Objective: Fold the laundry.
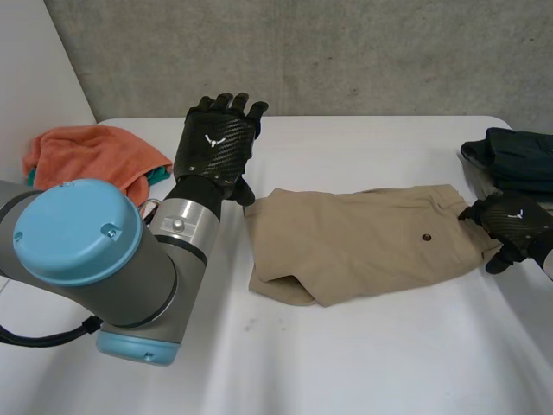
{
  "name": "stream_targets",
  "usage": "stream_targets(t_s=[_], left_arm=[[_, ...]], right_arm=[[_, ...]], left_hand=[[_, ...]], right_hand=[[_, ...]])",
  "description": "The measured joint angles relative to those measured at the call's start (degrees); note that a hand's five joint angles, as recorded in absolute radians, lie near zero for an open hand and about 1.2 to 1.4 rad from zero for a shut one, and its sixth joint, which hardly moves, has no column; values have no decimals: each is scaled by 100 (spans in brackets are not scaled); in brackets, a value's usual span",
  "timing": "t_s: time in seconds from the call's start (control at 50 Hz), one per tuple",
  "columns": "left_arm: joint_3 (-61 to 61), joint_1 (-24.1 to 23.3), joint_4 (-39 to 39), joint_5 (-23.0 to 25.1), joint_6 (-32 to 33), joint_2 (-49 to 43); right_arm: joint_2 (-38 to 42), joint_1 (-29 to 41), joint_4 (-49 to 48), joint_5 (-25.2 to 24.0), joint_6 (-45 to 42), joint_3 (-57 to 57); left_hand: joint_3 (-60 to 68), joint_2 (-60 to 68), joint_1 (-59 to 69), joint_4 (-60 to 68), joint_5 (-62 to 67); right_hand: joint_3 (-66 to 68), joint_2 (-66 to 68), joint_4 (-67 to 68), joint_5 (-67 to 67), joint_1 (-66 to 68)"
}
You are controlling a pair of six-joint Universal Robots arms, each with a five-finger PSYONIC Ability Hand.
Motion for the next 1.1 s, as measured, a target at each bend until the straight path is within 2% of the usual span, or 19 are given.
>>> stream_targets(t_s=[0.18, 0.2, 0.26, 0.3, 0.46, 0.56, 0.7, 0.82, 0.9, 0.92, 0.94, 0.96, 1.02, 1.1], left_arm=[[-40, 13, 0, 7, -6, -17], [-50, 14, 1, 8, -5, -17], [-91, 18, 3, 12, -4, -16], [-114, 19, 5, 13, -3, -15], [-119, 14, 8, 2, -3, 1], [-120, 12, 8, -16, -2, 47], [-163, 55, 0, -35, 3, 120], [-256, 137, 6, -35, 5, 190], [-274, 168, 8, -34, 10, 201], [-271, 175, 8, -34, 12, 201], [-263, 187, 8, -34, 14, 201], [-247, 202, 8, -34, 17, 202], [-195, 240, 8, -36, 23, 212], [-22, 286, -3, -36, 35, 235]], right_arm=[[306, 21, -113, -155, -8, -163], [327, 24, -113, -157, -13, -179], [404, 34, -124, -147, -33, -245], [428, 35, -181, -118, -34, -275], [170, 116, -373, -10, -27, -220], [-464, 742, -422, 106, -69, -229], [-954, 2094, -596, 43, -223, -317], [-721, 3533, -897, -184, -759, -330], [-320, 4193, -942, -220, -1267, -342], [-268, 4269, -942, -220, -1331, -343], [-189, 4385, -940, -217, -1425, -340], [-135, 4469, -939, -213, -1480, -332], [-115, 4561, -928, -208, -1417, -297], [-423, 4549, -922, -190, -648, -225]], left_hand=[[0, 0, 0, 0, 0], [0, 0, 0, 0, 0], [0, 0, 0, 0, 0], [0, 0, 0, 0, 0], [0, 0, 0, 0, 0], [0, 0, 0, 0, 0], [0, 0, 0, 0, 0], [0, 0, 0, 0, 0], [0, 0, 0, 0, 0], [0, 0, 0, 0, 0], [0, 0, 0, 0, 0], [0, 0, 0, 0, 0], [0, 0, 0, 0, 0], [0, 0, 0, 0, 0]], right_hand=[[1323, 1426, 1331, 1247, 1196], [1731, 1830, 1745, 1554, 1521], [3932, 4079, 3960, 3607, 2794], [4218, 4223, 4357, 3891, 2864], [4282, 4282, 4397, 3945, 2864], [4332, 4355, 4398, 4207, 2864], [4332, 4371, 4399, 4231, 2864], [4332, 4371, 4423, 4231, 2864], [4332, 4371, 4424, 4231, 2864], [4132, 4189, 4205, 4053, 2950], [3274, 3222, 3327, 3238, 2610], [2223, 2270, 2326, 2283, 1932], [796, 809, 854, 797, 658], [-864, -756, -865, -905, -869]])
